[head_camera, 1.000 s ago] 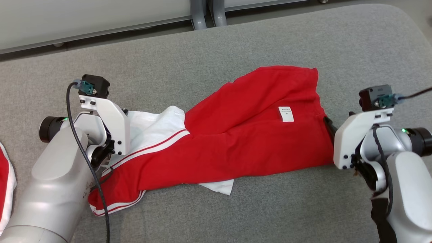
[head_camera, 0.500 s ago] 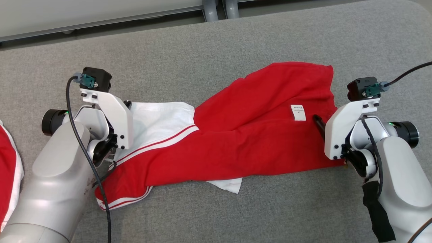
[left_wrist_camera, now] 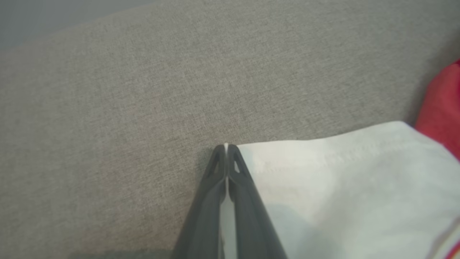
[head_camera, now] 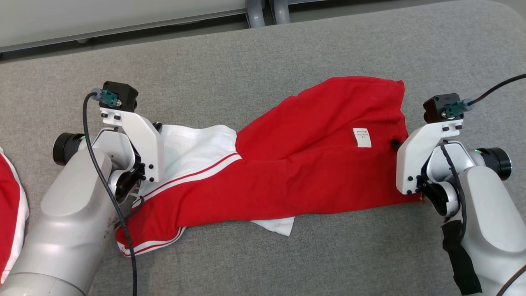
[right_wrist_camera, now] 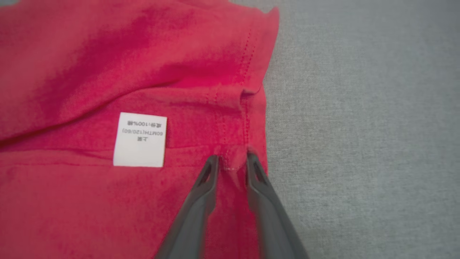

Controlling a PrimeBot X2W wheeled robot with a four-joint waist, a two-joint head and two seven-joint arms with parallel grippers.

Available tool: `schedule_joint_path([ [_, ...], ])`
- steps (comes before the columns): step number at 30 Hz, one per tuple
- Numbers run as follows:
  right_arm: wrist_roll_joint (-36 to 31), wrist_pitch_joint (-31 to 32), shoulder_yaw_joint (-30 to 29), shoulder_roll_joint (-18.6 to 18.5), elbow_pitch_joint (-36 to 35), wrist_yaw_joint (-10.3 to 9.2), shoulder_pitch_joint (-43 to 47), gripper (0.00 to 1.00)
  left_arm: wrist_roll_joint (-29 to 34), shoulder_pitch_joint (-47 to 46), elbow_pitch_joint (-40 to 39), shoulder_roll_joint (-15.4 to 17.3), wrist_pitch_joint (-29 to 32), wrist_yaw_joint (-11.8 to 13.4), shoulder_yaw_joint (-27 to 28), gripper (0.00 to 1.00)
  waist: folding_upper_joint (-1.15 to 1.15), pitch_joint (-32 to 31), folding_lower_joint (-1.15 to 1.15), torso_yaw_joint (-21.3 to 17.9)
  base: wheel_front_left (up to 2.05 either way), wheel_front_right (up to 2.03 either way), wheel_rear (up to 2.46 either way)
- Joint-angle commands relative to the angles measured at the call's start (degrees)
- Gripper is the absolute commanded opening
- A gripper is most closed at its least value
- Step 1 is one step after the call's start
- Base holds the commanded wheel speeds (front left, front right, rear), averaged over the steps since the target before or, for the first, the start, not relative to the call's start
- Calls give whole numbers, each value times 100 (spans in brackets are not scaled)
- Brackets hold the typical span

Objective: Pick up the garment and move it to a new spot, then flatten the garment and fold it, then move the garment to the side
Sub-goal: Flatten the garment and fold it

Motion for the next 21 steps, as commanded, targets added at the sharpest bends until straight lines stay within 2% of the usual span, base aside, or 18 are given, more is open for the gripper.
schedule_joint_path([
  [1,-25,-20,-29,-35,-31,1,4,42,-34,66,-17,27,-1,36,-14,0,0,-5,0,1,0,0,0],
  [2,-33,-33,-49,-35,-40,1,14,48,-39,75,-21,24,1,39,-20,0,0,-11,0,1,0,0,0],
  [3,-45,-46,-67,-37,-48,1,28,67,-52,81,-21,36,1,27,-20,0,0,-18,0,0,0,0,0],
  [4,-54,-49,-85,-37,-52,1,48,65,-58,90,-20,46,-1,17,-23,0,0,-27,0,-2,0,0,0],
  [6,-48,-20,-95,-34,-55,1,100,49,-67,92,-24,34,-4,18,-34,0,0,-50,0,-8,0,0,0],
  [7,-33,0,-92,-34,-56,1,112,49,-73,97,-25,34,-9,21,-37,0,0,-61,0,-12,0,0,0],
  [9,-16,14,-82,-36,-54,1,118,40,-78,112,-28,43,-11,27,-43,0,0,-80,0,-22,0,0,0],
  [14,34,8,-9,-36,-67,1,121,3,-98,161,-41,64,-40,44,-61,0,0,-125,0,-43,0,0,0],
  [17,32,-67,42,-34,-72,1,112,0,-103,165,-80,73,-125,48,-62,0,0,-166,0,-45,0,0,0],
  [21,139,-441,23,-35,-187,1,6,0,-277,141,-299,31,-616,-27,133,0,0,-296,0,-32,0,0,0],
])
